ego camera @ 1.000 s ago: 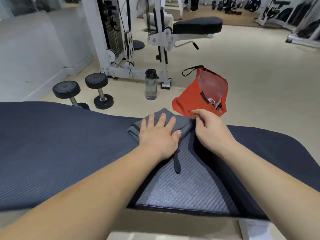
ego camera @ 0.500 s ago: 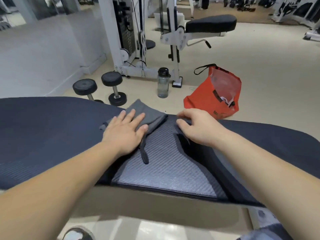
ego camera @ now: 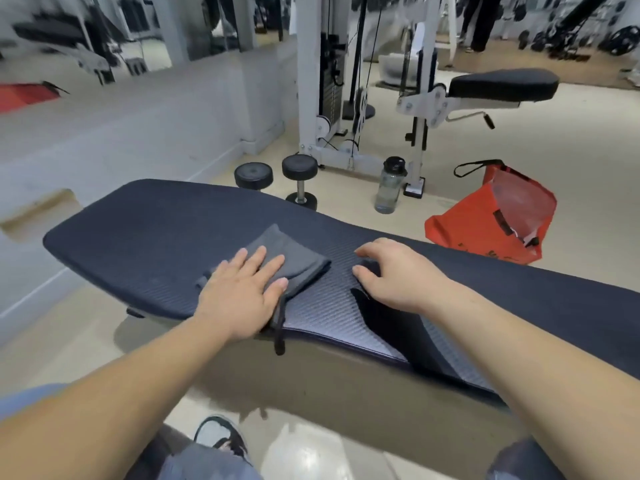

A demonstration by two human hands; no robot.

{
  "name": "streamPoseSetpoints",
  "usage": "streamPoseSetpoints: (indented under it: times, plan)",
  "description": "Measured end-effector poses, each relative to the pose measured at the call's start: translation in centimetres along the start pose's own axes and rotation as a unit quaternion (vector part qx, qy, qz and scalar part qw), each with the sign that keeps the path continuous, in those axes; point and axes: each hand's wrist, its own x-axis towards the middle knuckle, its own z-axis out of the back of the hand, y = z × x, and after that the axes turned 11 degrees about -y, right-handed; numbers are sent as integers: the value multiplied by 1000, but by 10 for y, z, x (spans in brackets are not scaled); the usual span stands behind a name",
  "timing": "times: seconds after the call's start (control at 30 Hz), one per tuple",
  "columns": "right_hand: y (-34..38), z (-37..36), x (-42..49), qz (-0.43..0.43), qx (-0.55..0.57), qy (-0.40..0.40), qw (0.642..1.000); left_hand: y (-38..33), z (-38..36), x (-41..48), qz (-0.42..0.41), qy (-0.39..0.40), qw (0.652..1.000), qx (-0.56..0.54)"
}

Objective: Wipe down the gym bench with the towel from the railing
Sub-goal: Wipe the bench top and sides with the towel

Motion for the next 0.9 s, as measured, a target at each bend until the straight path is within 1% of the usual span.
streamPoseSetpoints:
  times: [0.07, 0.1, 0.13, 0.17, 0.2, 0.27, 0.3, 0.33, 0.37, 0.43, 0.5, 0.53, 0.57, 0.6, 0.67, 0.73, 0.77, 0.83, 0.9]
  plan:
    - [3, -3, 3, -8, -4, 11, 1000, -5, -3, -2, 88, 1, 996, 3]
    - [3, -5, 6, -14, -3, 13, 1000, -16, -4, -5, 109, 2, 994, 1]
    - [3, -7, 8, -20, -2, 15, 1000, -28, -5, -9, 106, 3, 994, -3]
    - [2, -9, 11, -25, -1, 16, 1000, -41, -5, -14, 74, 2, 997, -4]
    - [1, -11, 14, -29, -1, 15, 999, -50, -6, -20, 18, 3, 1000, -4]
    - [-3, -14, 22, -36, 0, 16, 999, -48, -1, -24, -102, 22, 994, -17]
    - [-6, -16, 26, -42, 0, 14, 999, -40, 2, -17, -141, 34, 989, -25]
    - [-11, -17, 29, -50, 0, 12, 999, -31, 3, -7, -160, 44, 986, -30]
    - [-17, -18, 31, -55, -2, 9, 998, -24, 3, 6, -158, 46, 986, -31]
    - [-28, -20, 33, -60, -3, 2, 998, -23, -1, 32, -105, 41, 994, -15]
    - [-42, -22, 36, -73, 7, -12, 997, -47, -8, 54, -37, 50, 998, -17]
    - [-49, -22, 38, -86, 15, -25, 996, -67, -11, 60, -22, 57, 998, -22]
    - [-57, -22, 40, -99, 22, -42, 994, -88, -13, 63, -32, 60, 997, -28]
    - [-64, -22, 42, -110, 27, -61, 992, -108, -16, 63, -65, 58, 996, -31]
    - [-75, -22, 47, -130, 37, -94, 986, -137, -20, 67, -165, 51, 984, -36]
    - [-80, -23, 51, -146, 41, -106, 983, -146, -21, 84, -251, 48, 966, -44]
    - [-81, -24, 53, -154, 40, -107, 982, -144, -20, 95, -276, 51, 959, -47]
    - [-81, -25, 57, -159, 43, -108, 980, -133, -18, 116, -291, 52, 954, -53]
    - [-77, -24, 60, -152, 49, -114, 980, -116, -17, 132, -259, 39, 963, -55]
